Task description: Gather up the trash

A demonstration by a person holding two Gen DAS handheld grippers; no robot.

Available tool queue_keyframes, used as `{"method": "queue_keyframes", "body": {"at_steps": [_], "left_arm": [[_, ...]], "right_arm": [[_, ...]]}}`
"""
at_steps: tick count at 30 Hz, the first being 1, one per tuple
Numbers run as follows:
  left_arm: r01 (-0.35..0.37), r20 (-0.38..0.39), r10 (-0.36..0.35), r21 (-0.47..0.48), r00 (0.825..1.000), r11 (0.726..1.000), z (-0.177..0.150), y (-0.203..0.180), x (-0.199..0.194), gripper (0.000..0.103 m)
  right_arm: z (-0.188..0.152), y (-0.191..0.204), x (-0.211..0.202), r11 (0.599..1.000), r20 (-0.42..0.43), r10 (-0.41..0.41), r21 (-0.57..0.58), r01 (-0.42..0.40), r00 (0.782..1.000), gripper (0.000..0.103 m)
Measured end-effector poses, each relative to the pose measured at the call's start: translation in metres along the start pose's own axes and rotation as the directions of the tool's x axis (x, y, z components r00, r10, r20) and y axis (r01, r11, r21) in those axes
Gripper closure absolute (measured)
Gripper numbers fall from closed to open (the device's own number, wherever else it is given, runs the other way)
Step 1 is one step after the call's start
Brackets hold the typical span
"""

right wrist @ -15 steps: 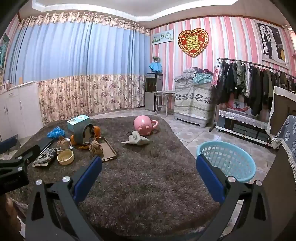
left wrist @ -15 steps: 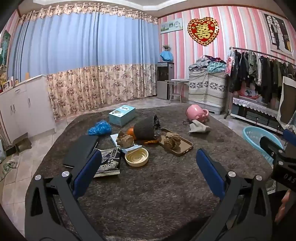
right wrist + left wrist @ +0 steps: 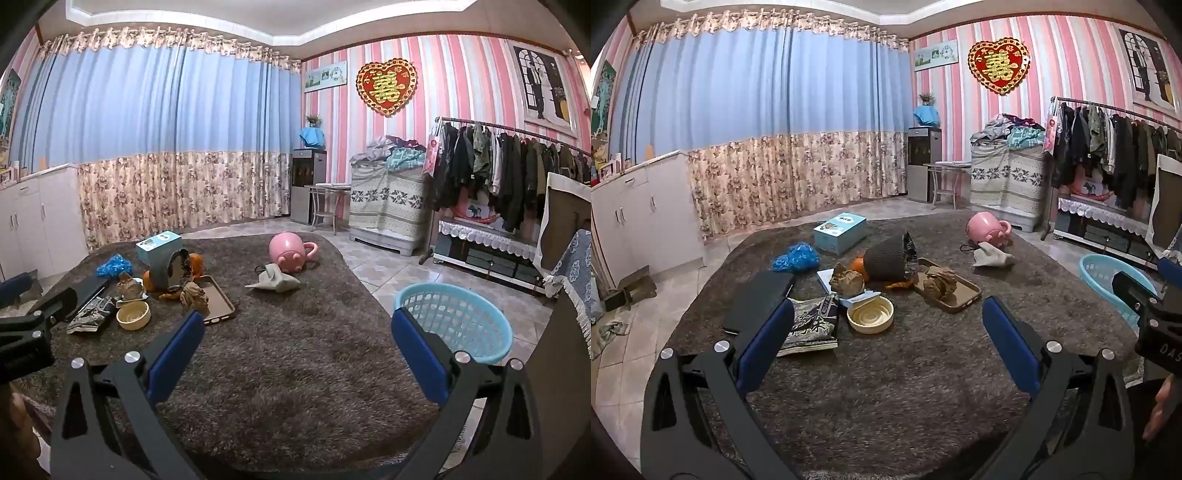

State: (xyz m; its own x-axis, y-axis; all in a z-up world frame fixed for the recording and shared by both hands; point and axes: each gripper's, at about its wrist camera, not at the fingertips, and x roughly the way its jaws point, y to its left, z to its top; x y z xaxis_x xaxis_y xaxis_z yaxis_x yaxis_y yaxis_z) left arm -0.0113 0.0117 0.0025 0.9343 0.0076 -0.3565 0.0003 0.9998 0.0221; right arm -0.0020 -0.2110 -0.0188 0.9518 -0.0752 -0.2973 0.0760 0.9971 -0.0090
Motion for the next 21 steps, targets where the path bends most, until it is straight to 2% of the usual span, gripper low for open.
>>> {"method": "queue_keyframes", "body": {"at_steps": [21], "left_arm": [[0.000, -0.027, 0.000, -0.004, 1.000, 1.000, 0.0026, -0.0032, 0.0048, 0.004]], "right_arm": [[0.0006, -0.0008, -0.0027, 1.000, 0.005, 0.008, 0.007, -0.008, 1.000, 0.004]]}}
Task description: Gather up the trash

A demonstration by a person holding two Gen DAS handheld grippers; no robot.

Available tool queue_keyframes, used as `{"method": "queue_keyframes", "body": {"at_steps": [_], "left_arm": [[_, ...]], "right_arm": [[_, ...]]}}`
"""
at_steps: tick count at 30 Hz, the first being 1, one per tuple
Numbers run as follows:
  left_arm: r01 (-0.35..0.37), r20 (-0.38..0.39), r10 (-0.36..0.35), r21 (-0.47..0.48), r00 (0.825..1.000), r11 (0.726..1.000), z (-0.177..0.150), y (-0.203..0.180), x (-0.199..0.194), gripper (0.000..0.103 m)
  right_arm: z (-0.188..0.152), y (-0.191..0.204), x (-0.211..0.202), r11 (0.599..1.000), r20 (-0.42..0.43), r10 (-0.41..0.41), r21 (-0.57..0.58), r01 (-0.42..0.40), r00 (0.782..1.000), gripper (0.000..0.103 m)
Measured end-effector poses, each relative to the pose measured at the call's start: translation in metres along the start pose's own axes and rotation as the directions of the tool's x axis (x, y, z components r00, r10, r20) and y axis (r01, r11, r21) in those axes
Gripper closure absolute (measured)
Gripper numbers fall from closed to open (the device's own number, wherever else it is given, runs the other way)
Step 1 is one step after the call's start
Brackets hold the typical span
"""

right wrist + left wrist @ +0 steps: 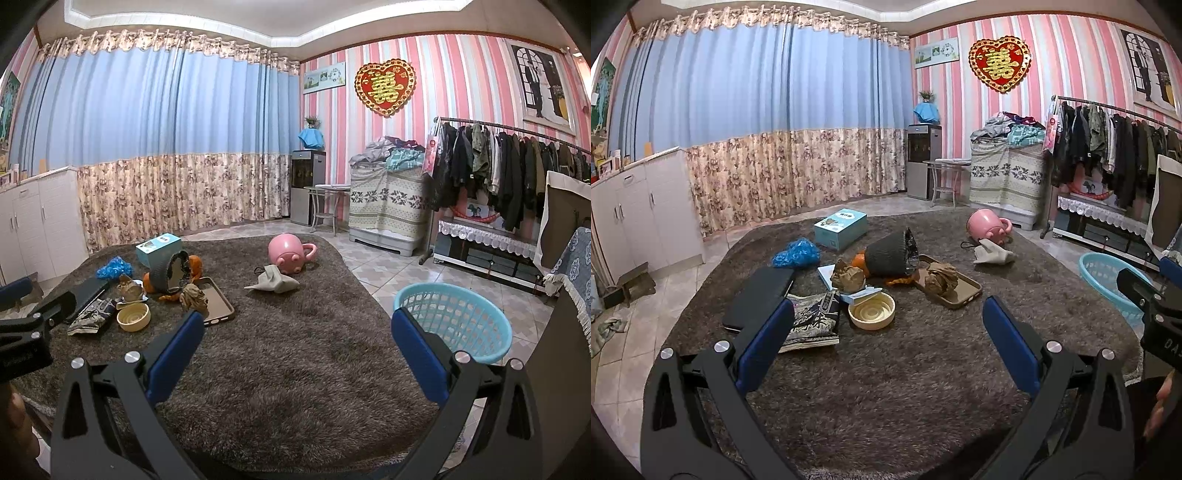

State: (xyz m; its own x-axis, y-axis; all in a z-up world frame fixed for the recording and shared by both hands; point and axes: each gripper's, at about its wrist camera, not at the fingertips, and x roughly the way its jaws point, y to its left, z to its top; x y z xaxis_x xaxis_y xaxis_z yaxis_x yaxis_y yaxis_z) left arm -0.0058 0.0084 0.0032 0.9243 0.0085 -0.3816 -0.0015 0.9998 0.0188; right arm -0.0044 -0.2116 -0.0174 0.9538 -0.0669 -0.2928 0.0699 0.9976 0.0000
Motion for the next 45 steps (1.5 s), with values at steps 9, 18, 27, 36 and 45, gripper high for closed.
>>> {"method": "queue_keyframes", "body": {"at_steps": [9, 18, 27, 36, 45], "left_arm": [[0.000, 0.001, 0.000, -0.001, 1.000, 1.000, 0.0002, -0.0003, -0.0002, 0.004], [0.000, 0.003, 0.000, -0.001, 1.000, 1.000, 0.0007, -0.0003, -0.0010, 0.004], [-0.001, 0.006, 0.001, -0.002, 1.000, 1.000, 0.0022, 0.0001, -0.0021, 0.004], [0.000, 0.008, 0.000, -0.001, 1.000, 1.000, 0.0010, 0.0001, -0.0017, 0.004], [0.000, 0.009, 0.000, -0.002, 1.000, 1.000, 0.0000, 0.0000, -0.0015, 0.004]], "right_arm": [[0.0003, -0.0002, -0.0005, 1.000, 0.001, 0.000, 0.001, 0.000, 1.000, 0.004], [0.0003, -0.0009, -0.0007, 1.000, 0.004, 0.001, 0.004, -0.001, 1.000, 0.004], [0.0003, -0.0010, -0.0010, 1.000, 0.006, 0.001, 0.005, -0.001, 1.000, 0.004], [0.0000, -0.0011, -0.0011, 1.000, 0.007, 0.002, 0.006, -0.002, 1.000, 0.004], [-0.0002, -0.0012, -0.0013, 1.000, 0.007, 0.002, 0.006, -0.003, 1.000, 0.004]]}}
